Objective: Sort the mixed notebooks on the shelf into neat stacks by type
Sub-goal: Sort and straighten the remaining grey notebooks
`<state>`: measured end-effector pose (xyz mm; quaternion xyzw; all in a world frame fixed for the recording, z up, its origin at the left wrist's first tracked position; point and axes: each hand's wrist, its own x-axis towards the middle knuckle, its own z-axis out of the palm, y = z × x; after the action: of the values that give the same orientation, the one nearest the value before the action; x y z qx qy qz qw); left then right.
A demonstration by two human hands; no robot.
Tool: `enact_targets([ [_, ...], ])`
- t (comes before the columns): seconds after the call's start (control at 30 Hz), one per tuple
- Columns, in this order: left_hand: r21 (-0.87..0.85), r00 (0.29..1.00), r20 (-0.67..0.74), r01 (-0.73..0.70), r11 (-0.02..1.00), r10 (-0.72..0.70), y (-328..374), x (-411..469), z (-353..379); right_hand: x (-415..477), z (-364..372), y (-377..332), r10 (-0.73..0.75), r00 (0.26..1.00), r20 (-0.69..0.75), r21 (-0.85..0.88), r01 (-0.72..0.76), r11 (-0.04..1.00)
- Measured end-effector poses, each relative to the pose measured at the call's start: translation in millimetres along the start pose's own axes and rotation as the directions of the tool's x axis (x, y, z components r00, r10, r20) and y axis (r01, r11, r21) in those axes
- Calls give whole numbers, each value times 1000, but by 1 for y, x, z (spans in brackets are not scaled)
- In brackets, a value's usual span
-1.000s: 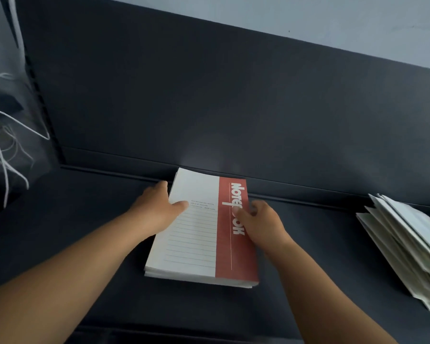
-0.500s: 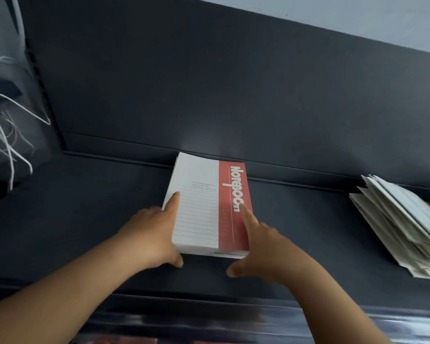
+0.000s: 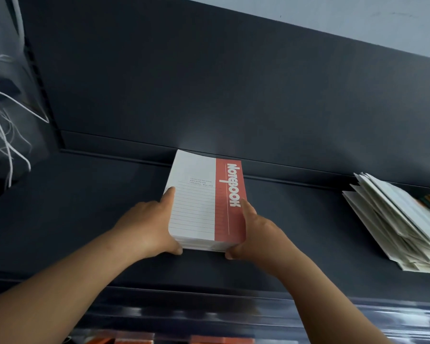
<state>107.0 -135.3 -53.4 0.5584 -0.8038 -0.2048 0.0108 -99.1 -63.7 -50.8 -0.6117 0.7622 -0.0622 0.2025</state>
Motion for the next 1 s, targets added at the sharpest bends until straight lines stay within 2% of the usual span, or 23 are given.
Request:
enact_targets([
  [0.2,77,990,-113,-80,994,89,21,-4,-12,-9,-13,6,-13,1000,-22,127,15,992],
  [0.3,7,972,-153,-179,984,178,48,-7,-19,-20,-25,15,6,999,-48,192,4,981],
  [0.43,-132,944,-195,-296,946,268,88,-4,-18,-31,-42,38,21,981,-192,215,21,976],
  [0.63,-232,924,-121,-381,895,362,166,4,-5,-51,-70,93,66,933,-355,259,30,966],
  [0.7,-274,926,-73,-375,886,369,194,11,4,-56,-82,117,83,905,-417,273,38,961],
  [0.83,-485,943,28,-278,829,333,253,29,27,-62,-110,184,149,837,-527,309,26,951],
  [0.93,-617,954,91,-170,768,284,305,43,49,-64,-133,248,222,819,-529,336,-38,941],
  [1.0,-651,964,119,-104,752,236,339,55,64,-64,-144,290,270,840,-470,350,-103,931],
])
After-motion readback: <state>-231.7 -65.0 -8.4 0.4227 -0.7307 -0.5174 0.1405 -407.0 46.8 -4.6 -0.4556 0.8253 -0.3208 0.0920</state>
